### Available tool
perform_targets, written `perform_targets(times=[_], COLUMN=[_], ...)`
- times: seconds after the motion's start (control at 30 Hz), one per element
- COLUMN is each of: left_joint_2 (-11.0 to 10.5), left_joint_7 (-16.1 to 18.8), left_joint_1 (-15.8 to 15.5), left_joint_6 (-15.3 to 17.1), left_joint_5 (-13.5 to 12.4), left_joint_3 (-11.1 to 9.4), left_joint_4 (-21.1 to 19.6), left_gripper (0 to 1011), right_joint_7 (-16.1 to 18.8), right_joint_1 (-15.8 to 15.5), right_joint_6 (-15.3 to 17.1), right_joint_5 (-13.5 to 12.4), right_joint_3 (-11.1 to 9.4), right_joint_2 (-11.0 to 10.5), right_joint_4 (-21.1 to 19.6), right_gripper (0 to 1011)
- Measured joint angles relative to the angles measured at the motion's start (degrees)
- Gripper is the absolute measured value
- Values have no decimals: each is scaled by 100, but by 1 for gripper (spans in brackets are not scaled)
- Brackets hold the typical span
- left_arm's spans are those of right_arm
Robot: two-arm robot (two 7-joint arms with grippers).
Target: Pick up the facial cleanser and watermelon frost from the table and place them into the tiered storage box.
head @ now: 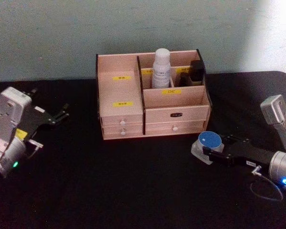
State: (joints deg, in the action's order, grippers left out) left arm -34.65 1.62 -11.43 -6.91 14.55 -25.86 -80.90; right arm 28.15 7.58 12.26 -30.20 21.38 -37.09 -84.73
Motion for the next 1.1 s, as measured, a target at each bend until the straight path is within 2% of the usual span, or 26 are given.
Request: perform_targets(times=[0.57,0.9,1.1], left_joint_2=[0,0,0], left_joint_7=[0,0,0], left_joint_1=[0,0,0], left_joint_6=[0,0,0], left_joint_5=[0,0,0], left_joint_3=[0,0,0], left_joint_4=[0,0,0], left_gripper=[1001,1001,1001], right_joint_7=[190,377,535], right_joint_1=[-37,191,458], right_joint_6=[-100,-122,-67], right_joint_5=[-147,-186,-258], right_joint_3=[-59,64,201], right_joint_2=[-139,-169,-135], right_joint_4=[-211,-276,-295], right_gripper=[699,699,699])
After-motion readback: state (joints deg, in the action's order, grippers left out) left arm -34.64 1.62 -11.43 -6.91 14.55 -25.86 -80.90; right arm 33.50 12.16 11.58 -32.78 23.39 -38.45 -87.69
